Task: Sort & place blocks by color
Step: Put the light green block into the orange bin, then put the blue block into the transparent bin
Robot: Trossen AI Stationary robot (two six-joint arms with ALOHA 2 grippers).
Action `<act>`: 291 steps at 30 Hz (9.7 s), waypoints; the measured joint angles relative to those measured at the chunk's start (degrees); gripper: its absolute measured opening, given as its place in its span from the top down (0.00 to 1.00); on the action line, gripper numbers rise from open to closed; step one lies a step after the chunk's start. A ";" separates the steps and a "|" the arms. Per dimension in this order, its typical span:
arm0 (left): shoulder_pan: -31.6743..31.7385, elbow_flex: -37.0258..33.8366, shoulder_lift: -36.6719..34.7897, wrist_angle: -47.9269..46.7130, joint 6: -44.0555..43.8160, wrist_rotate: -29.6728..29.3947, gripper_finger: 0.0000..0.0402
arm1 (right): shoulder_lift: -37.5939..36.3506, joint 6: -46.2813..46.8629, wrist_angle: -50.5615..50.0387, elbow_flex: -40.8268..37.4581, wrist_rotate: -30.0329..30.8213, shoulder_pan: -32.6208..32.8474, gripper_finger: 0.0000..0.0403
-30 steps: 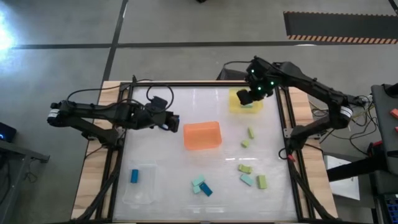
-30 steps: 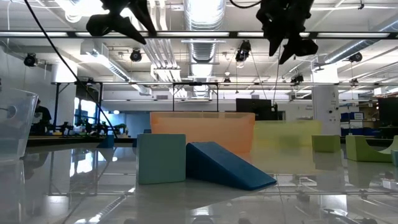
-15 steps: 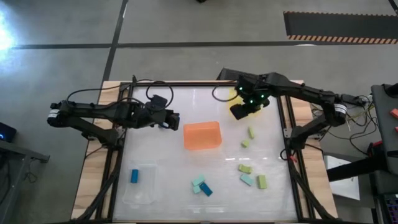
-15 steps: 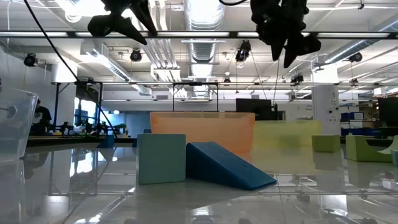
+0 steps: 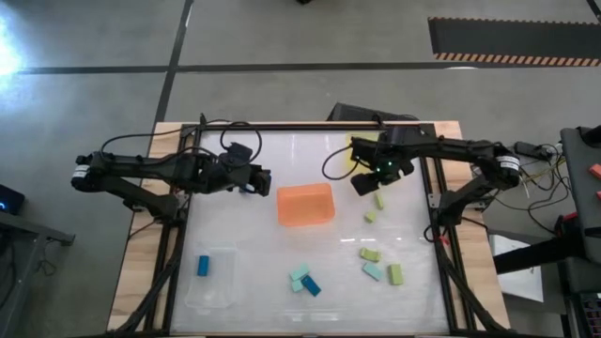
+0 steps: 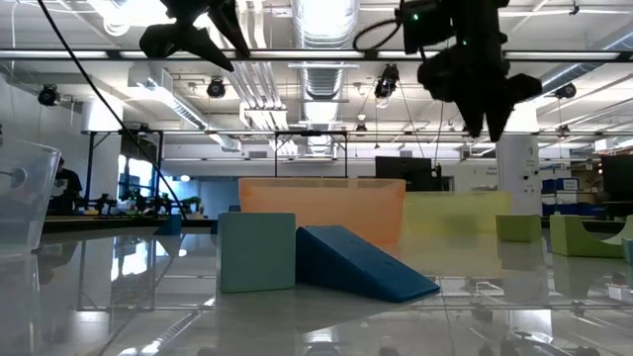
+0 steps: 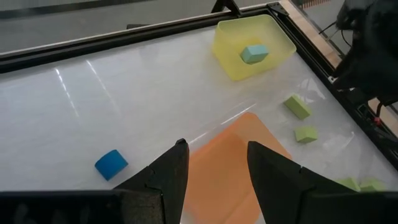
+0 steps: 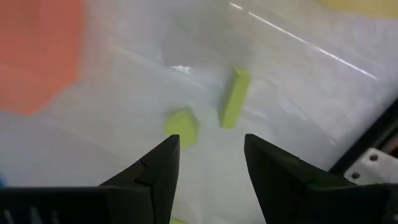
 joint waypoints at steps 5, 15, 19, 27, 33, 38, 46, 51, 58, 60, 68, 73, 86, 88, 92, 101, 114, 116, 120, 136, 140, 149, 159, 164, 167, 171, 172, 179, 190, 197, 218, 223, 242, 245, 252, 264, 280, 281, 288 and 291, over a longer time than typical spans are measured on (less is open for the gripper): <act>0.31 -0.11 0.00 -0.02 0.92 -0.09 0.63 | -0.08 1.27 2.77 -6.01 0.03 0.00 0.58; 0.68 -0.22 -0.02 -0.02 1.49 -0.18 0.63 | -0.12 2.71 10.79 -17.17 -0.48 0.00 0.58; 0.68 -0.22 -0.02 -0.02 1.46 -0.18 0.63 | -0.12 3.59 16.21 -20.34 -0.48 0.00 0.58; 0.69 -0.22 -0.02 -0.02 1.46 -0.18 0.63 | 0.79 5.22 22.24 -24.42 -0.07 0.00 0.58; 1.03 -0.22 -0.02 0.00 1.46 -0.18 0.63 | 0.86 5.23 24.20 -26.16 -0.07 -0.01 0.64; 1.34 -0.24 -0.02 0.02 1.44 -0.18 0.63 | 0.86 5.16 25.52 -26.70 -0.07 0.00 0.78; 1.38 -0.24 -0.02 0.03 1.44 -0.18 0.63 | 0.81 3.21 26.25 -26.43 -0.09 -0.02 0.89; 1.38 -0.24 -0.02 0.06 1.43 -0.18 0.63 | -0.43 1.98 25.87 -24.70 -0.09 -0.04 0.89; 1.38 0.14 -0.02 0.09 1.42 -0.16 0.63 | -2.66 -0.84 22.15 -18.70 0.00 -0.04 0.89; 1.38 0.31 -0.07 0.07 1.42 -0.16 0.63 | -2.90 -2.62 21.32 -16.14 0.00 -0.04 0.89; 1.38 1.63 -1.31 1.51 0.86 -0.16 0.63 | -1.93 -15.28 16.70 -2.70 -0.05 -0.02 0.89; 1.38 1.40 -4.03 6.72 0.87 -0.11 0.63 | -0.11 -23.10 16.63 4.65 -2.03 0.04 0.89; 1.40 0.98 -13.91 8.27 1.35 -2.89 0.63 | 15.25 -30.19 9.89 25.77 -1.96 7.46 0.89; 1.40 0.98 -15.40 8.60 2.81 -3.05 0.63 | 18.65 -32.50 7.33 29.83 -1.59 8.54 0.89; 1.40 0.98 -17.90 9.27 4.41 -3.13 0.63 | 25.70 -37.97 1.39 38.18 -1.48 10.09 0.89; 1.40 0.85 -20.88 9.05 6.97 -3.15 0.63 | 38.83 -49.14 -5.19 50.38 2.58 12.35 0.89; 1.40 0.24 -21.74 9.05 7.49 -3.14 0.63 | 48.82 -56.15 -4.44 52.63 4.34 12.22 0.89; 1.40 0.24 -21.67 9.05 7.52 -3.14 0.63 | 49.54 -56.82 -3.67 52.63 4.49 12.22 0.89; 1.40 0.17 -21.51 9.03 7.52 -3.13 0.63 | 50.93 -56.87 -2.57 52.63 4.61 12.07 0.89; 1.40 0.17 -20.71 9.07 7.50 -3.13 0.63 | 52.33 -56.18 2.35 51.88 4.59 11.51 0.77; 1.40 0.17 -20.53 9.07 7.50 -3.13 0.63 | 52.27 -55.61 1.99 51.97 4.59 11.47 0.76; 1.42 0.16 -19.47 9.03 7.45 -3.11 0.63 | 48.10 -47.94 -3.97 55.18 4.40 11.51 0.75; 1.43 -0.67 -13.53 7.35 1.58 -2.34 0.63 | 33.90 -40.68 -6.69 54.32 4.44 12.59 0.75; 1.43 -0.66 -8.68 1.27 -4.93 0.36 0.63 | 26.77 -37.88 -4.74 53.03 6.87 13.04 0.75; 1.43 -0.66 -5.35 -3.95 -10.02 2.90 0.63 | 23.24 -37.58 -2.96 52.43 10.10 13.47 0.75; 1.92 -0.66 -0.31 -13.55 -16.27 7.91 0.63 | 19.33 -36.85 0.05 50.91 11.54 13.68 0.75; 2.28 -0.66 1.05 -15.91 -17.16 9.51 0.63 | 18.38 -36.65 0.90 50.24 11.58 13.81 0.75; 7.10 -0.66 10.94 -23.04 -14.48 17.15 0.63 | 12.55 -35.82 1.83 44.44 12.01 13.86 0.75; 17.67 -0.68 21.71 -22.47 -2.15 20.61 0.63 | 4.74 -32.40 12.07 31.59 12.07 14.12 0.75; 19.77 -0.75 24.37 -20.35 -0.28 20.52 0.63 | 1.69 -29.82 16.26 25.09 12.01 14.25 0.75; 20.59 -9.23 26.60 -11.18 -0.59 20.17 0.63 | 1.30 -30.31 17.67 23.19 12.02 14.49 0.75; 20.67 -9.27 26.58 -8.86 -1.19 19.31 0.63 | 1.30 -30.38 17.62 23.19 12.02 14.49 0.75; 20.88 -12.70 26.88 -8.36 -3.65 17.75 0.63 | 1.30 -30.31 17.43 23.19 12.02 14.64 0.75; 20.88 -13.78 26.88 -7.48 -3.78 18.22 0.63 | 1.30 -30.31 17.38 23.19 12.01 14.64 0.75; 20.88 -13.79 26.88 -7.39 -3.76 18.40 0.64 | 1.30 -30.28 17.36 23.19 12.02 14.68 0.75; 20.81 -13.66 26.73 -7.44 -3.58 18.27 0.88 | 1.30 -29.83 17.36 23.19 12.01 14.99 0.75; 20.25 -10.65 16.28 -12.81 -1.65 18.46 0.89 | 1.30 -30.81 17.38 23.19 12.02 14.99 0.75; 20.04 -10.48 14.77 -12.60 -1.11 18.47 0.89 | 1.30 -30.92 17.38 23.19 12.02 14.99 0.75; 15.02 -7.06 3.59 -12.55 8.37 23.32 0.89 | 1.30 -31.67 17.40 23.17 12.03 14.99 0.75; 10.87 -4.82 -0.61 -12.55 8.85 27.71 0.91 | 1.30 -32.04 17.40 23.17 12.03 14.99 0.75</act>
